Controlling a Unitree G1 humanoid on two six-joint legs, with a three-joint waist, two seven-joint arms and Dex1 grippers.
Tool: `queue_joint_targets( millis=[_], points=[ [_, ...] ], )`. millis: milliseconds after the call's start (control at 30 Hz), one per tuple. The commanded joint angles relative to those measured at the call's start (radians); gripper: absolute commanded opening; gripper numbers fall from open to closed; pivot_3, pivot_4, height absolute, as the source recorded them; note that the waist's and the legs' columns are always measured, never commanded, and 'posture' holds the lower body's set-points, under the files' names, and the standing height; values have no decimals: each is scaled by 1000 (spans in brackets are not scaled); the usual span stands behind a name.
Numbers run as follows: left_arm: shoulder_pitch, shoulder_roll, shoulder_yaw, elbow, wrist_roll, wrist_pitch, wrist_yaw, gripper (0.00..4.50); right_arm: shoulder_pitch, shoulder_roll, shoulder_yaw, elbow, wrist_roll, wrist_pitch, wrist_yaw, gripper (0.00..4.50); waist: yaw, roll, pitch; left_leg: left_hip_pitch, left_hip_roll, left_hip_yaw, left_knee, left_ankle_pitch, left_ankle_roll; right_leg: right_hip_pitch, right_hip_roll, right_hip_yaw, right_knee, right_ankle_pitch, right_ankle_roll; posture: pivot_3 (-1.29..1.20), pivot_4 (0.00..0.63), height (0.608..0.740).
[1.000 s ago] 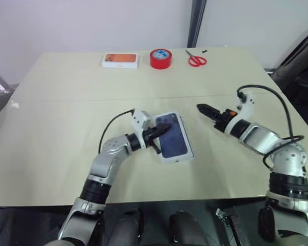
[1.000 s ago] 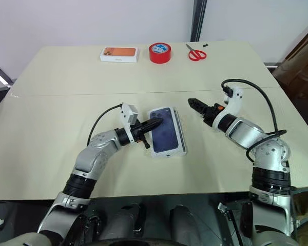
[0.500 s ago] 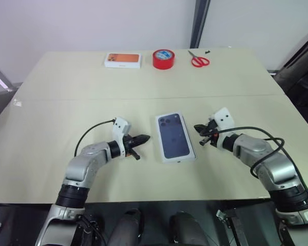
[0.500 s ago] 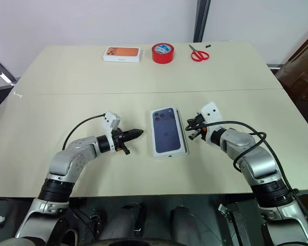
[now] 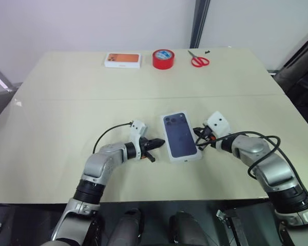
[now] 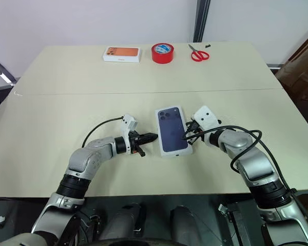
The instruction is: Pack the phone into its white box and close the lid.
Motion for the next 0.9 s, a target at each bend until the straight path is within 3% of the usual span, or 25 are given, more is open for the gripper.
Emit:
queue_joint_targets(
  millis=[33, 533, 900],
  points=[
    [-31, -10, 5, -66, -26, 6, -1, 0, -10, 8, -3, -33, -29, -15, 14, 35, 0, 0, 0, 0, 0, 0, 0, 0, 0, 0, 0, 0, 0, 0, 0, 0, 150, 734],
    [-20, 14, -11, -91, 12, 0, 14, 0, -18, -11, 32, -63, -140, 4, 73, 35, -2, 0, 0, 0, 0, 0, 0, 0, -1, 0, 0, 0, 0, 0, 0, 0, 150, 734],
    [-89, -37, 46, -83, -26, -37, 46, 0, -116, -16, -65, 21, -181, -55, 62, 35, 0, 0, 0, 0, 0, 0, 0, 2, -3, 0, 0, 0, 0, 0, 0, 0, 150, 734]
  ],
)
